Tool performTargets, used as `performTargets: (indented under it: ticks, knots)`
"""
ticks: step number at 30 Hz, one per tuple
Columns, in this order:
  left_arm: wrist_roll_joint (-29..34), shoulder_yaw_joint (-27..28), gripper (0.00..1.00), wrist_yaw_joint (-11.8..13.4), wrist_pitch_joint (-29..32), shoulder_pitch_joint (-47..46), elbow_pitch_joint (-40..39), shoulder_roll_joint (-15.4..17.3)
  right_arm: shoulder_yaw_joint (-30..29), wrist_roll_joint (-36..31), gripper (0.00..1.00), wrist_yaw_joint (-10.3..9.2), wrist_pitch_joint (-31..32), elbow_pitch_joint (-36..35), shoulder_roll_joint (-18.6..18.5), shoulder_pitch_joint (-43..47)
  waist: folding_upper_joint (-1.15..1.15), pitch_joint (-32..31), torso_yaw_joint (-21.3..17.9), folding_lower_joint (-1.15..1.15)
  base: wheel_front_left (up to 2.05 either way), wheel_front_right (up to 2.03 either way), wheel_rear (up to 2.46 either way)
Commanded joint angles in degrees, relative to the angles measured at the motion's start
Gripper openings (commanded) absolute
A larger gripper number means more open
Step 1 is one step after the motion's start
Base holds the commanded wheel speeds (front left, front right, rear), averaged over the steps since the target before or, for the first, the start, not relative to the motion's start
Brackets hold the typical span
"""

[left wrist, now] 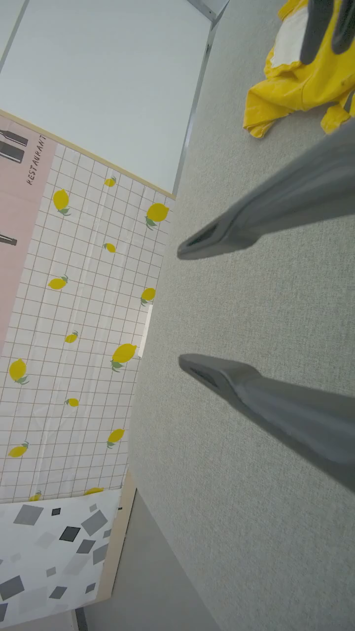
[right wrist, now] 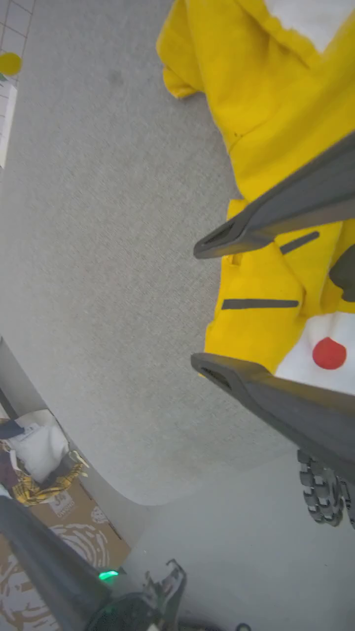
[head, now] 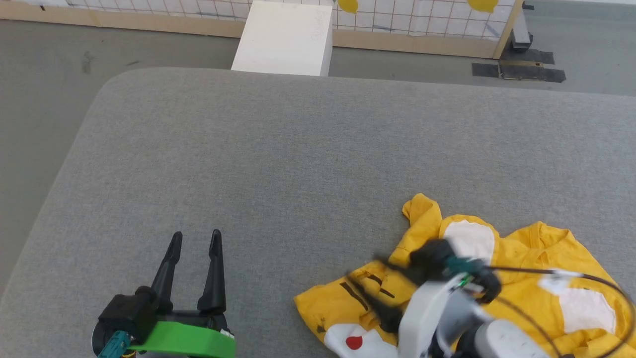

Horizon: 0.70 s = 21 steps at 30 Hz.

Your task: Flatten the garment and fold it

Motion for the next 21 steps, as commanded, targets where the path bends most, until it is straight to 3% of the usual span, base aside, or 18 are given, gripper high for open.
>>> performTargets:
  ticks: [1, 6, 12, 16, 21]
  knots:
    - [-0.01, 0.23, 1.00, -0.10, -0.22, -0.91, -0.04, -0.20, -2.97, -1.66, 1.00, -0.08, -2.60, -0.71, 1.17, -0.79, 0.00, -0.07, -0.36, 0.00, 0.00, 0.00, 0.00]
    - [0.68, 0.26, 1.00, -0.24, -0.22, -0.62, -0.60, -0.20, -18.40, -9.90, 1.00, -0.08, -11.86, -3.99, 6.58, 3.10, 0.00, 0.06, -1.25, 0.00, 0.00, 0.00, 0.00]
    - [2.11, 0.72, 1.00, -0.52, -0.22, -0.04, -1.70, -0.20, -35.74, -19.55, 1.00, -0.08, -20.78, -8.15, 9.34, 9.39, 0.00, 0.43, -2.48, 0.00, 0.00, 0.00, 0.00]
    - [2.74, 0.52, 1.00, -0.87, -0.22, 0.25, -2.59, -0.20, -43.37, -18.30, 1.00, -0.08, -25.65, -7.86, 9.42, 12.95, 0.00, 0.66, -3.45, 0.00, 0.00, 0.00, 0.00]
    - [3.95, -0.14, 1.00, -1.23, -0.22, 0.01, -3.98, -0.20, -47.80, -16.62, 1.00, -0.08, -28.79, -6.51, 9.44, 14.62, 0.00, 1.27, -4.80, 0.00, 0.00, 0.00, 0.00]
